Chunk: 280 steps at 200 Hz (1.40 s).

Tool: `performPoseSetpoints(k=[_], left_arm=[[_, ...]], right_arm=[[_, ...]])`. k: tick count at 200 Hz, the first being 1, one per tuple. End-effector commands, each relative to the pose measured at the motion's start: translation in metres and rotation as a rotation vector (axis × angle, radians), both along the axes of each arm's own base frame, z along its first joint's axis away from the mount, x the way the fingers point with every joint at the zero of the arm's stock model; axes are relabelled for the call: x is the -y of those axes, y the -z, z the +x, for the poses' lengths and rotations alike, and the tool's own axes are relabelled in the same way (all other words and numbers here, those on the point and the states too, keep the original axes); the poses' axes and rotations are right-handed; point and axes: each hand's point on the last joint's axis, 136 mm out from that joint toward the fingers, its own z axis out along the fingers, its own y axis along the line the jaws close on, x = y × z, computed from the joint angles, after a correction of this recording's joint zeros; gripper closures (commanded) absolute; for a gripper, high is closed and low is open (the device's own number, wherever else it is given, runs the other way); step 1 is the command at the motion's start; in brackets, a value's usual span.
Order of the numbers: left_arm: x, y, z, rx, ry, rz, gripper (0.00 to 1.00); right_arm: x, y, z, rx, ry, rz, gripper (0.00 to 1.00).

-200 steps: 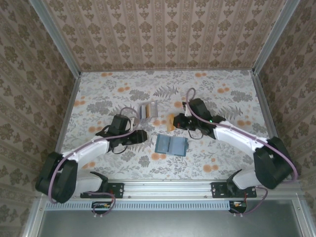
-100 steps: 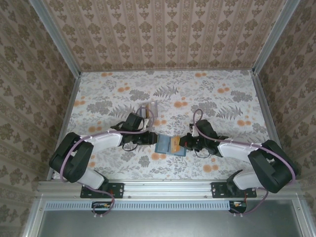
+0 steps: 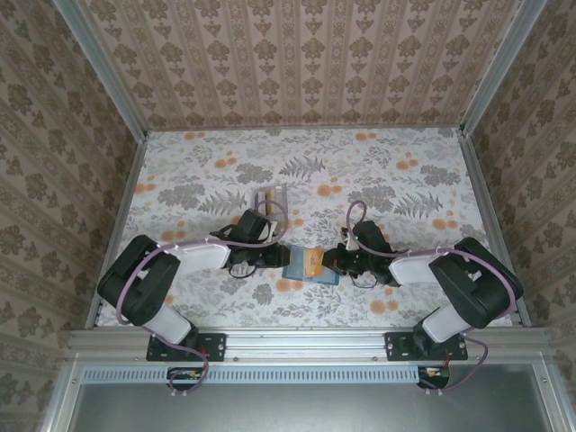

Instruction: Put the credit cards into the card holder

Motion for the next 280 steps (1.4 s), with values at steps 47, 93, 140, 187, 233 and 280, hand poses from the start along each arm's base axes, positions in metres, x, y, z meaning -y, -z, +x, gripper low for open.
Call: performPoseSetpoints(k=[47, 93, 140, 187, 233, 280], left_arm=[[-0.002, 0.012, -0.003, -0.032, -0.023, 0.026, 0.72], [-0.004, 0.015, -0.005, -0.030, -0.031, 0.022, 0.75], [-0.005, 0.020, -0.008, -0.045, -0.037, 0.022, 0.77], [-0.003, 0.021, -0.010, -0.060, -0.039, 0.015, 0.78], [-0.002, 0.020, -0.014, -0.072, -0.037, -0.003, 0.79], [-0.001, 0.019, -0.016, -0.091, -0.038, -0.012, 0.80]], right_arm=[[0.000, 0.010, -0.003, -0.013, 0.047, -0.074, 1.00], [-0.009, 0.017, -0.005, -0.016, 0.058, -0.084, 1.00], [-0.008, 0.020, -0.003, -0.027, 0.095, -0.100, 0.96], [-0.025, 0.014, -0.004, -0.063, 0.116, -0.089, 0.91], [-0.042, 0.007, -0.004, -0.085, 0.098, -0.138, 0.91], [-0.042, 0.018, -0.005, -0.130, 0.125, -0.170, 0.82]])
